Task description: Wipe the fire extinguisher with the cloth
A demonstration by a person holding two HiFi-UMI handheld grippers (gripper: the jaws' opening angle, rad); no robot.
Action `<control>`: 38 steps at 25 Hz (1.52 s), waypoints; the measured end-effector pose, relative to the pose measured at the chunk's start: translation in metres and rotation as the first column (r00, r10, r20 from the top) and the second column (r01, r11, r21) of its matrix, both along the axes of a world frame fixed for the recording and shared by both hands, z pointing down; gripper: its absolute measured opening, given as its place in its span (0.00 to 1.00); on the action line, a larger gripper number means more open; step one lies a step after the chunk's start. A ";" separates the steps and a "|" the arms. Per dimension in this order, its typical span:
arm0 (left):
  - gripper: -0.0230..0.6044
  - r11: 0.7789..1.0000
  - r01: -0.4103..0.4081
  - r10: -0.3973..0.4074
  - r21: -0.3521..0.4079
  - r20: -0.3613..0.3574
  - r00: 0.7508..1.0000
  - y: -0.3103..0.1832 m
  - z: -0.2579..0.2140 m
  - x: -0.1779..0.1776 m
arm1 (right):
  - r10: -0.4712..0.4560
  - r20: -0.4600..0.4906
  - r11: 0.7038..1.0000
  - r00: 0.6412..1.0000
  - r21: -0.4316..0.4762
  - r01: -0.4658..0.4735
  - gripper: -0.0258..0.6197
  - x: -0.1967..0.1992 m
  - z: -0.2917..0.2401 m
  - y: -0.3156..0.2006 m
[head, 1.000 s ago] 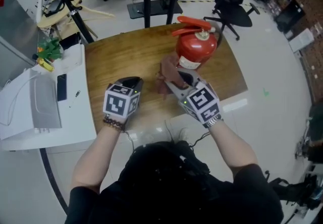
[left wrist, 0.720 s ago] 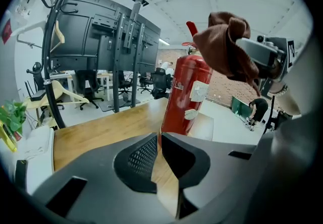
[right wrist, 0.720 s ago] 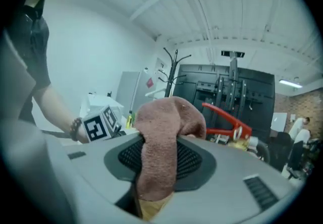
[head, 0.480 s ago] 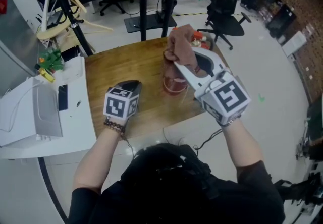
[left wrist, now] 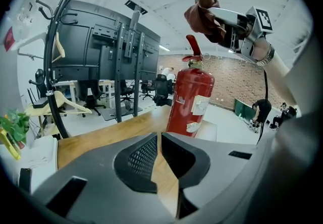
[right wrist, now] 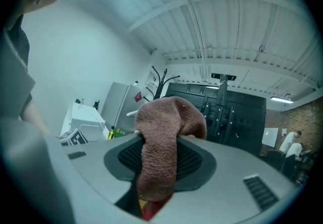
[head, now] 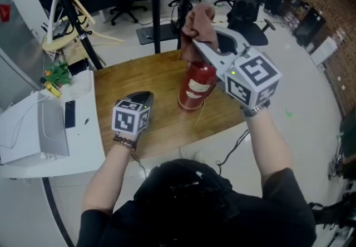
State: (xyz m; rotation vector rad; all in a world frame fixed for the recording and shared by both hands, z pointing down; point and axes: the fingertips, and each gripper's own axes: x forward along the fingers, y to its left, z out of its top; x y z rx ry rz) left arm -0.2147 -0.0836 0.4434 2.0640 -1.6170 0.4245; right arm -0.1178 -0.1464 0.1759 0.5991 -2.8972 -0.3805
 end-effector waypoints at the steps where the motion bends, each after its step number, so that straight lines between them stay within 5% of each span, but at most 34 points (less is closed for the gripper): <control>1: 0.07 1.000 0.009 -0.009 0.003 -0.002 1.000 -0.002 -0.001 0.000 | -0.013 -0.011 1.000 1.000 -0.006 0.012 0.28 -0.003 0.002 -0.004; 12: 0.07 0.997 0.080 -0.080 -0.025 -0.026 0.996 -0.022 0.011 0.013 | -0.097 -0.166 0.987 0.981 -0.141 0.073 0.28 -0.005 0.046 -0.045; 38: 0.07 0.987 0.124 -0.125 -0.099 -0.005 0.992 -0.045 0.027 0.053 | -0.075 -0.161 0.961 0.984 -0.274 0.028 0.28 0.077 0.091 -0.110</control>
